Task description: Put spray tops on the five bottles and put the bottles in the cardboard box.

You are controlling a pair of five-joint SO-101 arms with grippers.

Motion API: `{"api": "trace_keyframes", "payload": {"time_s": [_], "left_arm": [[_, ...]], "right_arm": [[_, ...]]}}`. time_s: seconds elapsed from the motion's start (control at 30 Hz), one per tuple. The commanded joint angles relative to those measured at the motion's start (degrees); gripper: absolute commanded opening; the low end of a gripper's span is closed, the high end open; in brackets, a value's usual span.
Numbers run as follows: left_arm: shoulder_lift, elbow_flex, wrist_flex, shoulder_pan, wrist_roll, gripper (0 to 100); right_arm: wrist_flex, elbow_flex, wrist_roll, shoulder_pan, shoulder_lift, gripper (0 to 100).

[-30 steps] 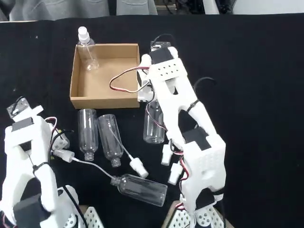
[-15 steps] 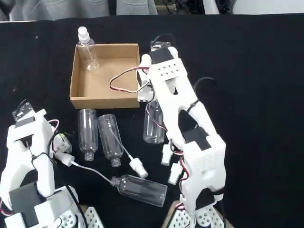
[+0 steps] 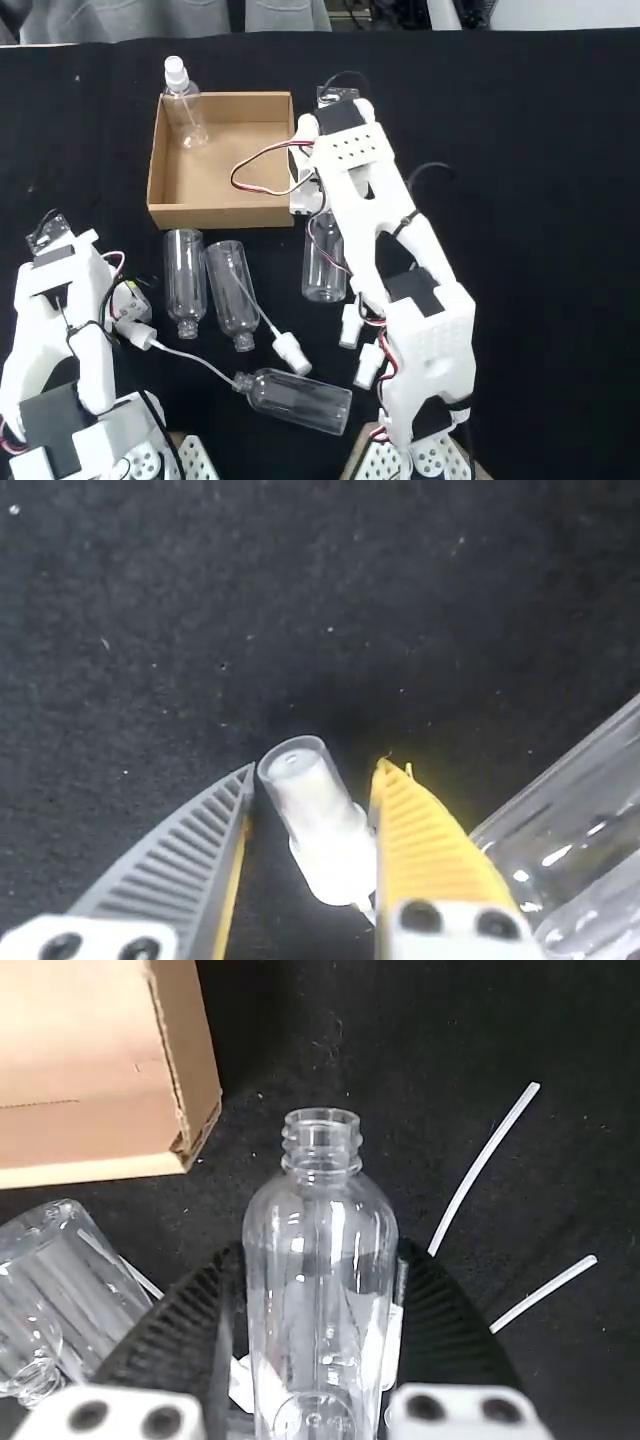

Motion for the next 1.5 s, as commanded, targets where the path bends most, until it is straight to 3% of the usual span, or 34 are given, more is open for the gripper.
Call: {"api": "trace_keyframes", "payload": {"time_s": [0.0,0.13,0.7,1.2,1.33,1.47], "left_arm": [[0.79,-0.48,-1.41,0.92,0.44,14],[0.88,-1.01,-1.58,0.92,0.0,2],[0.7,-2.07,-1.49,0.75,0.35,3],[0.62,-4.79,-0.97,-4.79,0.35,3],[-2.29,-5.05,0.18,-7.08,0.35,3],[-6.95,-3.65,0.88,-7.16,0.35,3]], "right_arm": [[-0.62,-3.74,0.62,0.88,-0.48,9.9],[-0.62,-3.74,0.62,0.88,-0.48,9.9],[0.79,-4.18,0.62,0.79,-1.19,9.9],[2.81,-3.91,0.62,0.79,-4.35,9.6],[2.81,-4.18,0.62,0.79,-4.35,1.1],[2.81,-4.35,0.62,0.79,-4.35,1.1]]}}
